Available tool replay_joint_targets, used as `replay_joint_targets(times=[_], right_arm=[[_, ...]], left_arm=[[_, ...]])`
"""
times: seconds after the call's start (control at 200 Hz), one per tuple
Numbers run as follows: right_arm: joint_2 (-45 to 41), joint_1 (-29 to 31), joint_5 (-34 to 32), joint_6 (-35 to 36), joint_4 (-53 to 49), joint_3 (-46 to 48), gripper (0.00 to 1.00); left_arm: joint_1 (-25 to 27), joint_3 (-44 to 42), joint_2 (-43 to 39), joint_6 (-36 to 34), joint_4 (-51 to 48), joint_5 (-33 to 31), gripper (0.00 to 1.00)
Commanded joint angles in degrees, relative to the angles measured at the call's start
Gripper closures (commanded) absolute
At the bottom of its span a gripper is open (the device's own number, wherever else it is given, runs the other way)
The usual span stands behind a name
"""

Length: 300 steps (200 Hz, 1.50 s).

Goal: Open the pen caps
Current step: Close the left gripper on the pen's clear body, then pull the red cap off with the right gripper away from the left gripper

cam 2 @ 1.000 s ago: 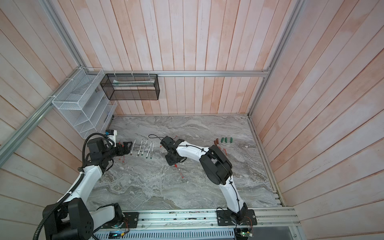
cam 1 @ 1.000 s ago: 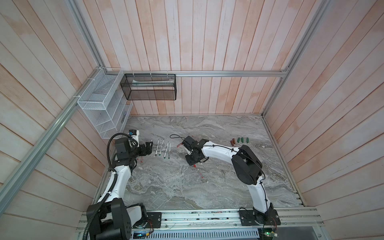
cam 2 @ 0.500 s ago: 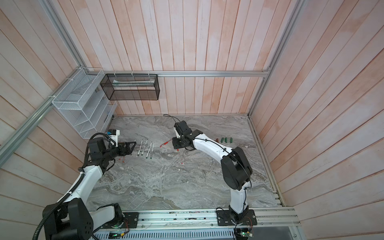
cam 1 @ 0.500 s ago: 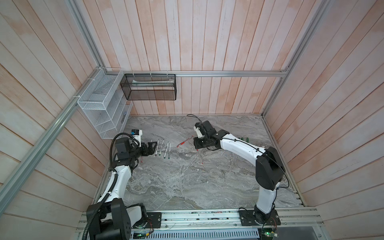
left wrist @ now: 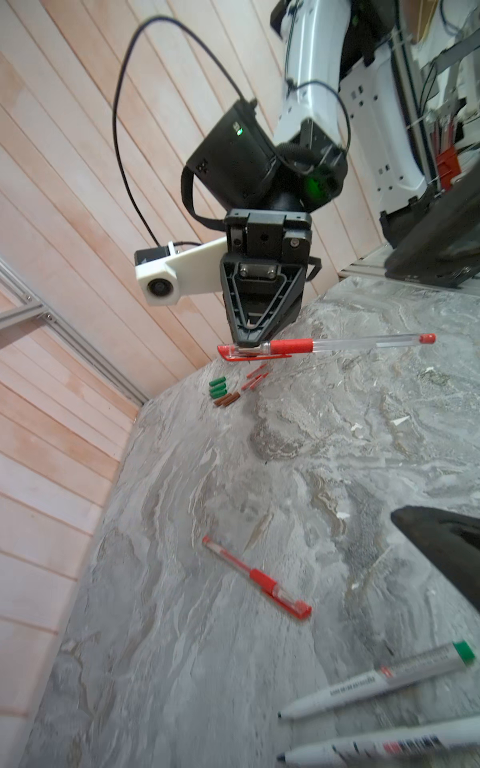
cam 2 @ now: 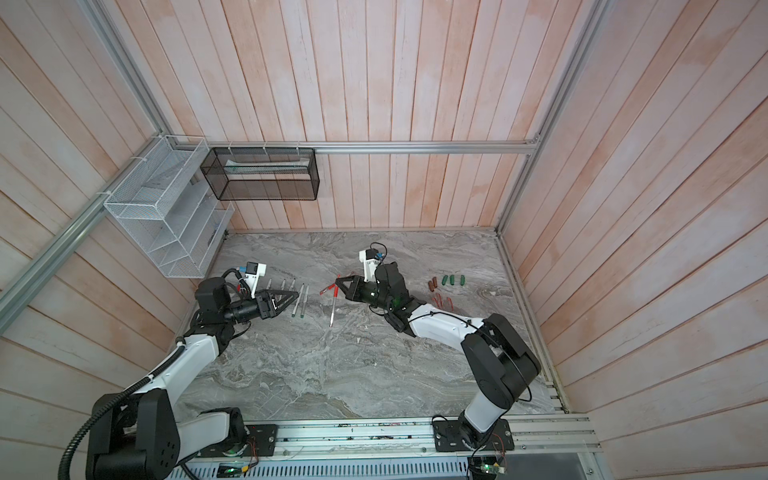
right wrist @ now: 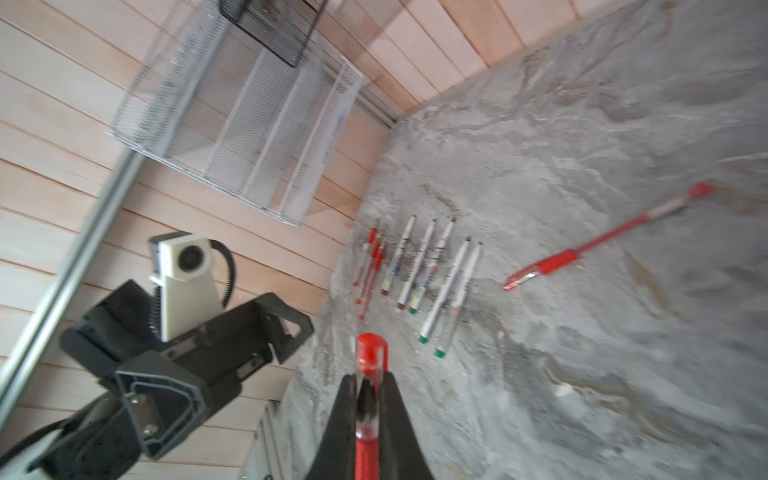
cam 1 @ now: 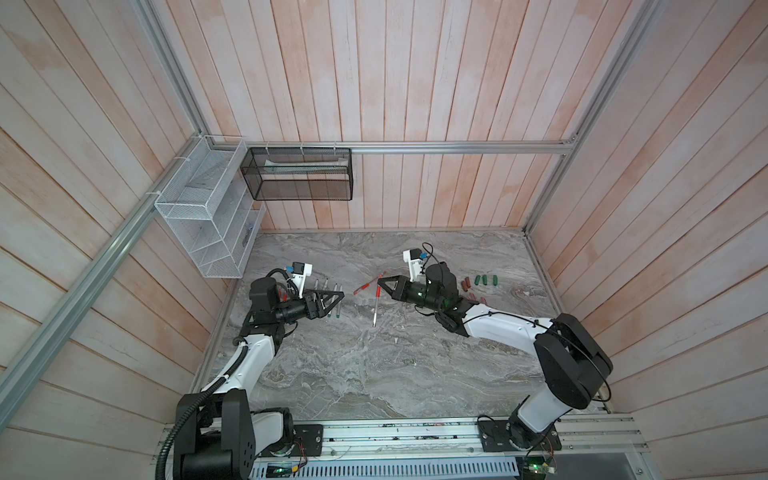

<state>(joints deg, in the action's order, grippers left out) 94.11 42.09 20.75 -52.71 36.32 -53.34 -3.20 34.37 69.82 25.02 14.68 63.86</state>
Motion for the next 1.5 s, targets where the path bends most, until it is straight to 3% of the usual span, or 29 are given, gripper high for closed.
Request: replay_joint_targets(times=[0.0, 0.44, 0.585, 0.795, 1.07, 1.22, 1.385, 1.495], right_arm=[[1.5, 1.8, 4.0, -6.8, 16.4, 0.1, 1.00], [5.7, 4.7, 5.8, -9.5, 20.9, -1.2, 1.00], [6.3, 4.9, 6.5, -9.4, 20.2, -3.1, 1.00], [6.5, 5.0, 5.9, -9.4, 20.6, -2.7, 1.00], [6.5, 5.2, 5.2, -9.4, 20.8, -3.3, 1.00], [5.7, 4.4, 4.4, -8.6, 17.2, -2.9, 0.82], [6.2, 4.3, 3.6, -8.7, 14.1, -4.3, 0.73], [6.8, 4.2, 4.3, -7.9, 10.9, -5.9, 0.73]], left_arm=[[2.3, 0.2, 0.8, 3.4, 5.7, 5.2, 0.13], [7.2, 1.4, 2.4, 3.3, 5.3, 6.3, 0.33], [8.0, 4.0, 3.3, 1.7, 1.4, 5.8, 0.47], [8.8, 3.6, 3.0, 1.7, 1.5, 5.3, 0.80], [10.1, 4.7, 3.6, -1.2, -2.2, 4.1, 1.00], [10.1, 5.2, 3.2, -6.1, -6.1, 2.2, 1.00], [10.1, 6.1, 3.5, -7.1, -8.0, 1.0, 1.00], [10.2, 7.1, 3.8, -7.9, -9.5, 0.8, 1.00]])
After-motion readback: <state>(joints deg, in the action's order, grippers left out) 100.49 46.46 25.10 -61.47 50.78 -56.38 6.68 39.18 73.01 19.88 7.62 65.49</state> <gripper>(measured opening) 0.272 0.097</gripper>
